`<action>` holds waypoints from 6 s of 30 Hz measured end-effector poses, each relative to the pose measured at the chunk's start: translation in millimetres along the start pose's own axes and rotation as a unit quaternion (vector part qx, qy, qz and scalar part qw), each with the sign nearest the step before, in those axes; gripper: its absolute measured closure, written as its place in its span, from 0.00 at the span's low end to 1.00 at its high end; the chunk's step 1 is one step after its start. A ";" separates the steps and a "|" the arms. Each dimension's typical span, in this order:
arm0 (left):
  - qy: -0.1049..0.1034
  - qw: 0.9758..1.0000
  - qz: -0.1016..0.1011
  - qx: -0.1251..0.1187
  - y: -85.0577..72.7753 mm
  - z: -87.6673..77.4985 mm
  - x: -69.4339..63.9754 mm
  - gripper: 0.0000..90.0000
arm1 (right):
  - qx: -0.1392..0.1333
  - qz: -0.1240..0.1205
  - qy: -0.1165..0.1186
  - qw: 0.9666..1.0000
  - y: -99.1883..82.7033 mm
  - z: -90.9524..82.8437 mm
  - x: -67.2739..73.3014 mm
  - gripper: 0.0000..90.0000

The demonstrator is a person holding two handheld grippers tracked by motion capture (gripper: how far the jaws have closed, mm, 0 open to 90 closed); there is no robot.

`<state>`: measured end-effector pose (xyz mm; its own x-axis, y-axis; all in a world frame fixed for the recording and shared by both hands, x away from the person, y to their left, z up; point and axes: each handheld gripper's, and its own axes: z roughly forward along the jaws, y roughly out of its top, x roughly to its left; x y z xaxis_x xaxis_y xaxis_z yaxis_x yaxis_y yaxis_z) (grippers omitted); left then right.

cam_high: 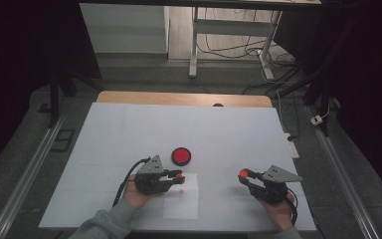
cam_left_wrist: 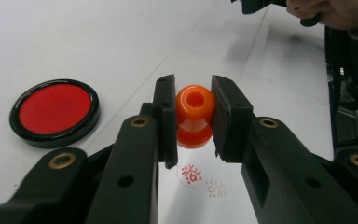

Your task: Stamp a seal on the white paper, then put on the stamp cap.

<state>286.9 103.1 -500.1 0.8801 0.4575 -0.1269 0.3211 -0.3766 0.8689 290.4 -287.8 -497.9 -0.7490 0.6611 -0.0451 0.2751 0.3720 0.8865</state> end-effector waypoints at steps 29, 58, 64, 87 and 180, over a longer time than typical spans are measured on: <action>-0.003 0.999 -0.015 -0.045 21.8 -35.8 13.3 0.81 | 0.006 -0.003 0.001 1.000 -1.2 3.9 0.9 0.72; 0.001 0.999 -0.014 -0.037 21.0 -31.3 13.4 0.81 | 0.006 -0.010 0.011 1.000 2.2 12.4 7.4 0.72; 0.001 0.999 -0.014 -0.037 20.9 -30.9 13.5 0.81 | 0.004 -0.013 0.022 1.000 5.0 20.3 13.2 0.72; -0.002 0.999 -0.014 -0.032 21.3 -26.7 12.7 0.81 | -0.008 -0.004 0.064 0.998 15.7 41.4 33.4 0.72; -0.027 0.999 -0.011 -0.023 22.1 -9.7 4.1 0.81 | -0.015 -0.058 0.137 0.989 49.6 107.9 99.3 0.72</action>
<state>294.2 104.5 -476.8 0.8907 0.4213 -0.1706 0.3254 -0.3290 0.8865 294.6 -133.4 -508.0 -0.9107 0.4122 -0.0251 0.1621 0.4128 0.8963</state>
